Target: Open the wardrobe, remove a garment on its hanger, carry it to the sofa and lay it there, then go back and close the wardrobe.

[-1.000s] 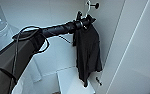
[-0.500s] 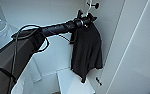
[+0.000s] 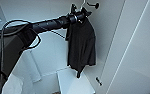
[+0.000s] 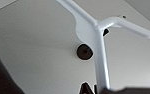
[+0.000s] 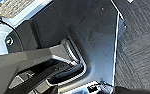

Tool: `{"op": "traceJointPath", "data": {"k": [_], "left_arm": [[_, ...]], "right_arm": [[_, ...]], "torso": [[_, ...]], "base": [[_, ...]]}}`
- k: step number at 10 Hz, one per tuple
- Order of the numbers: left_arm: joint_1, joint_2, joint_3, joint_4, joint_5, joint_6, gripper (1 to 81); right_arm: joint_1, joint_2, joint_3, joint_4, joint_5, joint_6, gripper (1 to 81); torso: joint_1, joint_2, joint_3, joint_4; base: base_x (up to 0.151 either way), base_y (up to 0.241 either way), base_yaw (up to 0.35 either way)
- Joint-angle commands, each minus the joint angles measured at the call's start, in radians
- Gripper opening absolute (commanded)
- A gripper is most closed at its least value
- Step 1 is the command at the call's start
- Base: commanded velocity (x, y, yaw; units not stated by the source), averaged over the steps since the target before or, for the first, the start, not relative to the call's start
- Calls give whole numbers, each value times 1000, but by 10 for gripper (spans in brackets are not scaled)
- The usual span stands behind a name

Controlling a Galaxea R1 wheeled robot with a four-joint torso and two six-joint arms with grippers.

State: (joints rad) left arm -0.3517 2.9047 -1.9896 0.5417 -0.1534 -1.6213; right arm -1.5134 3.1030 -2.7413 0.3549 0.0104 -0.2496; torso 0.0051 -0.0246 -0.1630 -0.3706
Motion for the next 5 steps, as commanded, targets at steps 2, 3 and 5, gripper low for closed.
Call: {"op": "traceJointPath", "data": {"k": [2, 3, 5], "left_arm": [[-194, -71, 130, 93, 52, 21, 10], [-192, -83, 152, 103, 86, 21, 10], [-193, -85, 167, 113, 101, 21, 10]], "right_arm": [[29, 4, 6, 12, -66, 0, 811], [29, 5, 6, 12, -66, 0, 811], [32, 4, 6, 12, -66, 0, 811]], "torso": [[0, 0, 0, 106], [0, 0, 0, 131], [0, 0, 0, 195]], "base": [[0, 0, 0], [0, 0, 0], [0, 0, 0]]}}
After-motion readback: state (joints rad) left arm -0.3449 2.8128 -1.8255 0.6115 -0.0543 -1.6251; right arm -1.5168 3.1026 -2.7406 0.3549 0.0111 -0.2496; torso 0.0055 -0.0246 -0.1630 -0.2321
